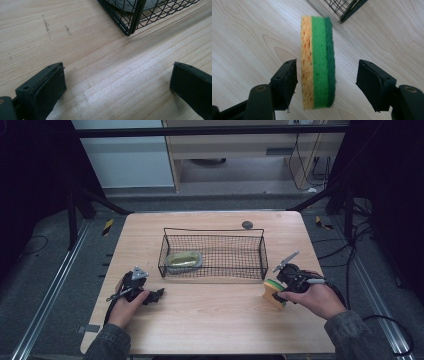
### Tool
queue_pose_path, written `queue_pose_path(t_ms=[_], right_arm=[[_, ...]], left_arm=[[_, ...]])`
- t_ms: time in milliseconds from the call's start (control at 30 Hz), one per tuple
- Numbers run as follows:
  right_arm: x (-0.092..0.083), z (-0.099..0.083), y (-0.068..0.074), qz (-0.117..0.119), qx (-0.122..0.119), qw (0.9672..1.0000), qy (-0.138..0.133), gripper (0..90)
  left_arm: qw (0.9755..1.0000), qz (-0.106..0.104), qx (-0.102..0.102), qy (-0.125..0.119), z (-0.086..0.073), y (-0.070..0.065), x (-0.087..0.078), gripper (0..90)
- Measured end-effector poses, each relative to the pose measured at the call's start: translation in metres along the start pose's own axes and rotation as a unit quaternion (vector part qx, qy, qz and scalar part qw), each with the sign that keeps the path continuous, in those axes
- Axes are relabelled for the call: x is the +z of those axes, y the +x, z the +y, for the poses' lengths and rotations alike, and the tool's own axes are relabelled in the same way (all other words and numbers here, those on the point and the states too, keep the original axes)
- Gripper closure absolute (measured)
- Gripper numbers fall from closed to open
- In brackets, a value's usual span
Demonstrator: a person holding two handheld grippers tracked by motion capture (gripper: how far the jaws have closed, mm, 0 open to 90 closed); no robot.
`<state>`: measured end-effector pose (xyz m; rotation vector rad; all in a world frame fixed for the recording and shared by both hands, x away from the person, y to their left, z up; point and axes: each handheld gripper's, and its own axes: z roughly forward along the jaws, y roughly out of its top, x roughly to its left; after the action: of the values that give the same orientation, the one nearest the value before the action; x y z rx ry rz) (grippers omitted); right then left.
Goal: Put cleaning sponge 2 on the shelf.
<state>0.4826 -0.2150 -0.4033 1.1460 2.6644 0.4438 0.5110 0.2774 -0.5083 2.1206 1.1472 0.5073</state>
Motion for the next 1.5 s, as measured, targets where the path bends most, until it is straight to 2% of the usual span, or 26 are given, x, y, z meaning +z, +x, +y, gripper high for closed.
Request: queue_pose_path(t_ms=[100, 300, 533, 633, 933, 1067, 1233, 1500], right_arm=[[0.0, 0.01, 0.001, 0.006, -0.004, 0.9999, 0.009, 35.0], [0.003, 0.018, 0.003, 0.014, -0.016, 0.9995, 0.022, 34.7], [0.012, 0.017, -0.001, 0.019, -0.02, 0.999, 0.034, 39.4], [0.016, 0.017, -0.001, 0.023, -0.014, 0.9989, 0.038, 41.4], [0.022, 0.02, -0.001, 0.03, -0.027, 0.9978, 0.052, 46.0], [0.023, 0.02, -0.001, 0.033, -0.017, 0.9977, 0.058, 49.1], [0.021, 0.019, -0.004, 0.034, -0.02, 0.9978, 0.054, 63.7], [0.004, 0.015, -0.011, 0.027, -0.011, 0.9991, 0.03, 63.9]], left_arm=[[1.0, 0.0, 0.0, 0.0, 0.0, 0.0, 0.0, 0.0], [1.0, 0.0, 0.0, 0.0, 0.0, 0.0, 0.0, 0.0], [1.0, 0.0, 0.0, 0.001, 0.001, 0.0, 0.0, 0.0], [1.0, 0.0, 0.0, 0.001, 0.001, 0.0, 0.0, 0.0], [1.0, 0.0, -0.001, 0.0, 0.001, 0.0, 0.001, 0.0], [1.0, 0.0, -0.001, 0.0, 0.001, 0.0, 0.001, 0.0], [1.0, -0.001, -0.001, 0.0, 0.001, 0.0, 0.001, 0.0], [1.0, -0.001, -0.001, 0.0, 0.001, 0.0, 0.001, 0.0]])
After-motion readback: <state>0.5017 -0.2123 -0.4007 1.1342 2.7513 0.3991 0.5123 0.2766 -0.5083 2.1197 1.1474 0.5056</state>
